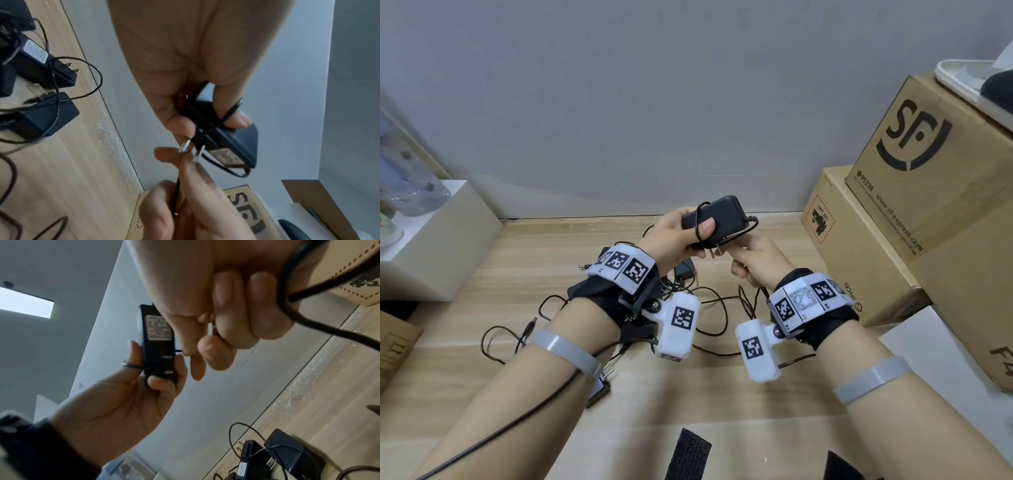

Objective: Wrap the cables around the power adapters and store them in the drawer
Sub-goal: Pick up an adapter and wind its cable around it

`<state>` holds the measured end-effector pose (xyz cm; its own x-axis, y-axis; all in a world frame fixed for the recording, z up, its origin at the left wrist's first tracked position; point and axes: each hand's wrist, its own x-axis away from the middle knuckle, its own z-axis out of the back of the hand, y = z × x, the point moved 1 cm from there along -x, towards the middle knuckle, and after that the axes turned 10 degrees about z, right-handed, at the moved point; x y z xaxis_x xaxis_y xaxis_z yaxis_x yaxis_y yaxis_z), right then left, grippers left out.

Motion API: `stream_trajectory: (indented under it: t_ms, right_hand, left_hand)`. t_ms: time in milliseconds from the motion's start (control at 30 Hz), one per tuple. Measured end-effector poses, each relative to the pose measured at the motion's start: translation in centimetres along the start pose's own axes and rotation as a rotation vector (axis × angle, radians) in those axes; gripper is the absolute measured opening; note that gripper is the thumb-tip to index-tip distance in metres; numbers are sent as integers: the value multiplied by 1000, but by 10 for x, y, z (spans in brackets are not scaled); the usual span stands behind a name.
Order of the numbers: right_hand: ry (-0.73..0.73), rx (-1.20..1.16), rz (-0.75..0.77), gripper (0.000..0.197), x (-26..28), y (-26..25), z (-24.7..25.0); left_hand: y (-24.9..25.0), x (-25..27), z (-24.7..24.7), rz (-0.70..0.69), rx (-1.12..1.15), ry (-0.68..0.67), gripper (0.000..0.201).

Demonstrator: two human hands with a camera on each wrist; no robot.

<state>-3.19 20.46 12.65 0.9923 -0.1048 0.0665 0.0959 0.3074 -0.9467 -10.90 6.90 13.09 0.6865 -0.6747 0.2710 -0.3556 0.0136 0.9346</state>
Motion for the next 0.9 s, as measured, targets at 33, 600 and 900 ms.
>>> stream_trajectory:
  t_ms: [33,600,900]
  right_hand:
    - [-34,-9,-12,26,1,0,-4]
    - [-202,46,-96,27,2,-2,-14]
    - [-282,80,49,25,13,-35,-6]
  left_hand:
    - [0,0,-1,4,8,32,42]
    - [-11,-6,-1,22,12,234,25]
    - [-12,-6,10,-33,-359,362,32]
